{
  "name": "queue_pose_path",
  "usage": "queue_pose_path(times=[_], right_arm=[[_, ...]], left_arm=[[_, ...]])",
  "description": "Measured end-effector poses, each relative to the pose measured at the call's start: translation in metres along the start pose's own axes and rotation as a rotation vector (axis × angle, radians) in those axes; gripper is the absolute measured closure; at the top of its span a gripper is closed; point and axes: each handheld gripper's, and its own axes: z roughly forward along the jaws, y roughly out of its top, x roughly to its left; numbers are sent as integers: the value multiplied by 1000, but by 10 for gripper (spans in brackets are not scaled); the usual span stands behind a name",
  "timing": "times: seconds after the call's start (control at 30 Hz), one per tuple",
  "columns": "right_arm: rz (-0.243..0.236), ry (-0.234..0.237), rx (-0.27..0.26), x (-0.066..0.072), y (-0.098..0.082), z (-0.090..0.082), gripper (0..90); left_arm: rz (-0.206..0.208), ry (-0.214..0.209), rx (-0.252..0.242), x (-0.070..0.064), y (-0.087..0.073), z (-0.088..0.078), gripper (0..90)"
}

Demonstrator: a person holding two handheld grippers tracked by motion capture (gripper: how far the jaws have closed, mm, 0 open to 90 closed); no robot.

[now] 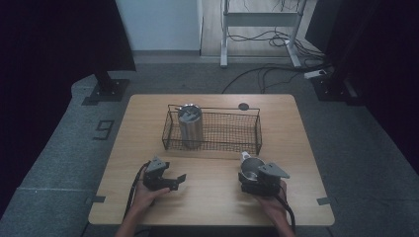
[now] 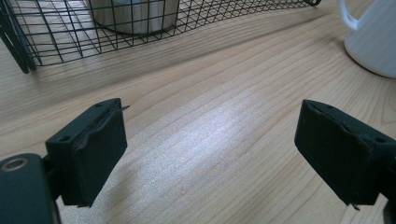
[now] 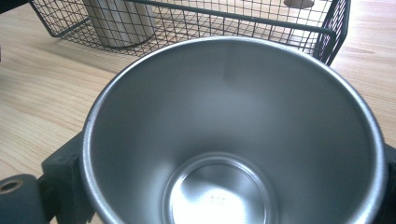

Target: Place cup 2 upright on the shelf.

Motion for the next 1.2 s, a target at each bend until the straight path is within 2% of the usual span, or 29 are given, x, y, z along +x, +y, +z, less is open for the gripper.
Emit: queue_pose_path(times=[0.3,0.5,0.73,0.83,1.2], right_arm=[[-28,-4,-1,0,0,-1,62],[-28,-5,-2,-2,1,0,62],[-33,6,-2,-4,1,-1,64],[-29,26,-3,-4,1,-2,65],[-47,28,-14,-1,4,-7,66]], left_arm=[[-1,-1,4,0,0,1,93],[2,1,5,0,-1,1,93],[-1,4,6,2,-1,1,94],[-2,3,2,1,-1,1,94],[-8,5,1,3,-1,1,94]])
